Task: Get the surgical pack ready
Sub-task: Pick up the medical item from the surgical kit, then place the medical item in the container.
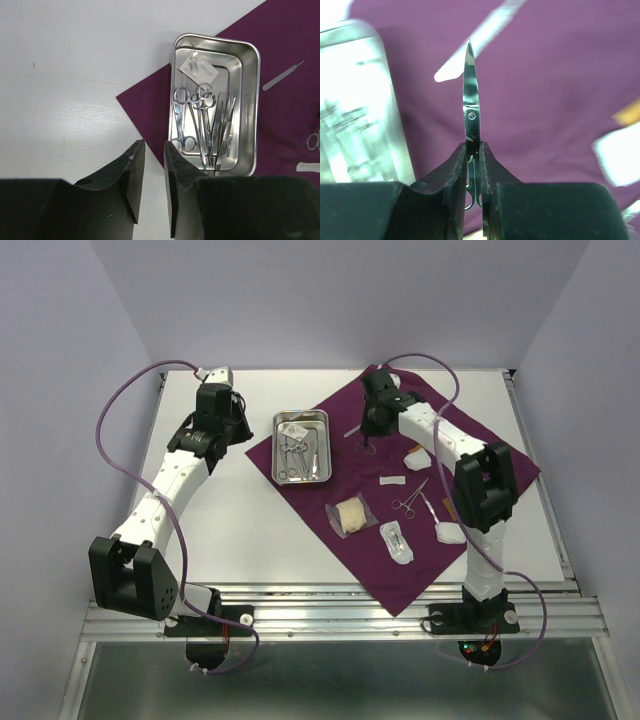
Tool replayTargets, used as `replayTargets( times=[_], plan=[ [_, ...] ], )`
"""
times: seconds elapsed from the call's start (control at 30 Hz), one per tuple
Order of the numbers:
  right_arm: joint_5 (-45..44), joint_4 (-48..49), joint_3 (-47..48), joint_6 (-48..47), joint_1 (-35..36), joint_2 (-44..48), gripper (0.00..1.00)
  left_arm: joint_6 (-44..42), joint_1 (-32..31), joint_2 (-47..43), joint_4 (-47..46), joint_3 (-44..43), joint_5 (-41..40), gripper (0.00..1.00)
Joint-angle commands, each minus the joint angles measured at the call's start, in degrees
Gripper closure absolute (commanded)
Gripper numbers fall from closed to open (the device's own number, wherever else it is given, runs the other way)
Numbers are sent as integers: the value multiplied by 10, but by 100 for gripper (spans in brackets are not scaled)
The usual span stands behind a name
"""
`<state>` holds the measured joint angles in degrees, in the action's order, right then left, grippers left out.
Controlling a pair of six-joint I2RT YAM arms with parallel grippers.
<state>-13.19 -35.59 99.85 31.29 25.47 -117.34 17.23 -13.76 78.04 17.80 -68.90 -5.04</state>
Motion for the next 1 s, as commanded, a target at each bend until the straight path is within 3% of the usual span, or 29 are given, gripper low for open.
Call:
replayTargets(
  times=[0.0, 0.2, 0.6, 0.77, 0.83, 0.97],
  plan=[
    [0, -14, 76, 5, 67, 8, 91, 5, 2, -7, -8, -1, -16, 67],
    [19, -24, 167, 23, 126, -53, 91, 4, 2, -12, -3, 1, -24, 67],
    [62, -20, 264, 54, 175, -179, 89, 1, 5, -23, 0, 11, -32, 67],
    [76, -26, 295, 45, 180, -204, 47, -1, 6, -23, 0, 12, -32, 67],
    [45, -27, 296, 39, 180, -194, 41, -1, 7, -23, -1, 13, -30, 67],
    [5, -28, 293, 33, 160, -172, 41, -1, 7, -23, -2, 11, -25, 67]
  ],
)
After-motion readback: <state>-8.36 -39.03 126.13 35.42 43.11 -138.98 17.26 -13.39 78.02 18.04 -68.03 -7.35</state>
